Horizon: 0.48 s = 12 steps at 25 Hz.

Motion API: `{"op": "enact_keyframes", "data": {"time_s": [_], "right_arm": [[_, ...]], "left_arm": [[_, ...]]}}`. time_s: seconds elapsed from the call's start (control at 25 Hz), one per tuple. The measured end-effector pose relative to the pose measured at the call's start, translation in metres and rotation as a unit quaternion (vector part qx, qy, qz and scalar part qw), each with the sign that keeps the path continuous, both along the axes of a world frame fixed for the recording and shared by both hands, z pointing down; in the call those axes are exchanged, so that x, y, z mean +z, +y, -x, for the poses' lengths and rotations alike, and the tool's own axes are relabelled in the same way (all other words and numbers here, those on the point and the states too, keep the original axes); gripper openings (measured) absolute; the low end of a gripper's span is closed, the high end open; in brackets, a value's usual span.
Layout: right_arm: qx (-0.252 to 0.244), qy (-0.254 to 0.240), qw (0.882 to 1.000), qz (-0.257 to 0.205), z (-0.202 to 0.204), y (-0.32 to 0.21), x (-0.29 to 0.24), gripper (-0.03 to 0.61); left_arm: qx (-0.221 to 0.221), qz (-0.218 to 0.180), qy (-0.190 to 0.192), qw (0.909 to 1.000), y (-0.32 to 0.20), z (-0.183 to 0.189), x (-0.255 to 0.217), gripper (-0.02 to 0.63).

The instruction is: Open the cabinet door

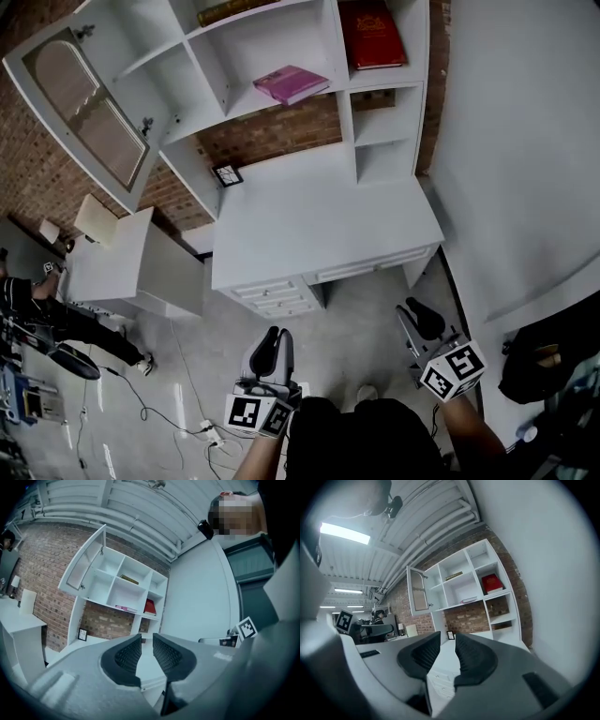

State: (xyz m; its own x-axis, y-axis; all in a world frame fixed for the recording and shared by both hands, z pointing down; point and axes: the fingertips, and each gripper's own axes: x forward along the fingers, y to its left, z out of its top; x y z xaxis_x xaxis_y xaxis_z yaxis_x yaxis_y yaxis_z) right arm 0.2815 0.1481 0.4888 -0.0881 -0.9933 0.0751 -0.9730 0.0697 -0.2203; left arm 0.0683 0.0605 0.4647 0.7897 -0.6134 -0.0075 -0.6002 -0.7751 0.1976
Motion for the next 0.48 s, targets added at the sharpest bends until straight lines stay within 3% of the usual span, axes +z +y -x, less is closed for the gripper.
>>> {"op": "enact_keyframes", "data": {"time_s": [0.16, 0.24, 0.32, 0.48], "right_arm": [[-0.016, 0.038, 0.999, -0.009, 0.005, -0.004, -0.01, 0.093], [-0.015, 0.039, 0.999, -0.014, 0.011, -0.004, -0.017, 0.044], [-0.015, 0.035, 0.999, -0.02, 0.019, -0.004, -0.021, 0.002], [-0.02, 0.034, 0.999, -0.008, 0.028, -0.006, -0.018, 0.002]], "left_arm": [[-0.019, -0.02, 0.003, 0.9996, -0.003, 0.001, -0.005, 0.075], [-0.033, -0.028, 0.007, 0.999, -0.003, 0.01, -0.008, 0.067], [-0.033, -0.02, 0.012, 0.9992, -0.001, 0.018, -0.008, 0.051], [-0.029, -0.01, 0.009, 0.9995, 0.004, 0.031, -0.002, 0.021]]}}
